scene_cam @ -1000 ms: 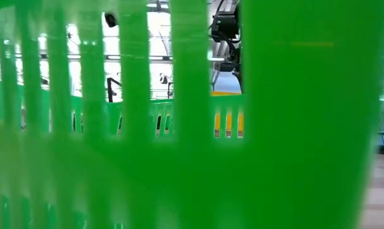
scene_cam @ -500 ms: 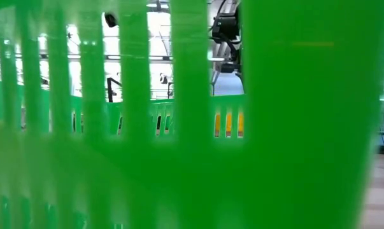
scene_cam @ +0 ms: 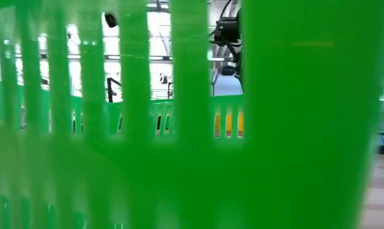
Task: Stack baskets on shelf by color
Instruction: Stack the yellow bin on top of the yellow bin
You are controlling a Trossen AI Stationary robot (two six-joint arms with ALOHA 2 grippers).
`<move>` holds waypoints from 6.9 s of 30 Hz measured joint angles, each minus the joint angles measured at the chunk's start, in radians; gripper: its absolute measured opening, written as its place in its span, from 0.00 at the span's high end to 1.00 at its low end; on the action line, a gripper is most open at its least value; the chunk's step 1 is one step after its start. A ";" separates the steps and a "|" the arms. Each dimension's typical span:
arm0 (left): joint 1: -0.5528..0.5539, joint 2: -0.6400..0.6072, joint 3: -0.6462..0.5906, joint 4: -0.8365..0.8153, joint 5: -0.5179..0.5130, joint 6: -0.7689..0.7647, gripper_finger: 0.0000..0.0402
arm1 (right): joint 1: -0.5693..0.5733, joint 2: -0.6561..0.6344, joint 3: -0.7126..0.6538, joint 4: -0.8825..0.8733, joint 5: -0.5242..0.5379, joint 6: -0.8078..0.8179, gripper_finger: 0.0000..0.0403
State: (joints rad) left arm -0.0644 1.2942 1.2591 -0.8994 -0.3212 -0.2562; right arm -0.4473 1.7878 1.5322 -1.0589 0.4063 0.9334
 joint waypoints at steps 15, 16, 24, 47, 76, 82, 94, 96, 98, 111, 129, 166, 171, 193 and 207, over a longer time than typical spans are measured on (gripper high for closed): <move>0.000 0.000 0.000 -0.162 -0.062 -0.111 1.00 | 0.098 0.000 0.356 -0.077 -0.019 -0.237 0.83; -0.001 0.000 0.000 -0.214 -0.074 -0.153 1.00 | 0.121 0.000 0.398 -0.104 -0.020 -0.260 0.83; -0.122 -0.003 -0.001 -0.620 -0.137 -0.625 1.00 | 0.334 -0.002 0.715 -0.490 0.012 -0.305 0.86; -0.899 0.017 -0.208 -0.516 0.163 -2.065 1.00 | 0.626 -0.114 0.739 -0.510 0.070 -0.343 0.86; -1.009 0.149 -0.231 -0.167 0.317 -2.158 1.00 | 0.596 -0.113 0.725 -0.188 -0.117 -0.549 0.86; -0.955 0.147 -0.194 -0.257 0.367 -2.170 1.00 | 0.581 -0.113 0.725 -0.206 -0.117 -0.680 0.86; -0.896 0.148 -0.221 -0.181 0.430 -2.138 0.87 | 0.529 -0.113 0.725 -0.280 -0.117 -0.900 0.86; -0.896 0.148 -0.221 -0.191 0.468 -2.151 0.82 | 0.523 -0.113 0.725 -0.290 -0.117 -0.924 0.86; -0.895 0.148 -0.221 -0.196 0.494 -2.164 0.78 | 0.521 -0.113 0.725 -0.297 -0.118 -0.942 0.86; -0.847 0.247 -0.232 -0.181 0.455 -2.146 0.68 | 0.510 -0.113 0.725 -0.322 -0.120 -0.968 0.86; -0.837 0.327 -0.232 -0.103 0.465 -2.143 0.68 | 0.513 -0.113 0.725 -0.325 -0.122 -0.941 0.86; -0.557 -0.039 -0.262 0.054 -0.518 -1.437 1.00 | 0.793 -0.138 0.729 -0.507 0.414 -0.431 0.99; -0.349 -0.094 -0.186 0.262 -0.443 -0.888 1.00 | 0.864 -0.118 0.724 -0.505 0.455 -0.286 1.00; 0.160 0.168 -0.141 0.765 0.335 -0.352 1.00 | 1.185 -0.249 0.726 -0.512 0.859 -0.141 1.00; 0.297 0.406 0.138 0.922 0.199 -0.435 1.00 | 1.185 -0.429 0.726 -0.512 0.826 -0.386 1.00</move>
State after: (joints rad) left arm 0.2325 1.7001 1.3975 0.0229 -0.1226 -0.6914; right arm 0.7380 1.3588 2.2585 -1.5711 1.2318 0.5476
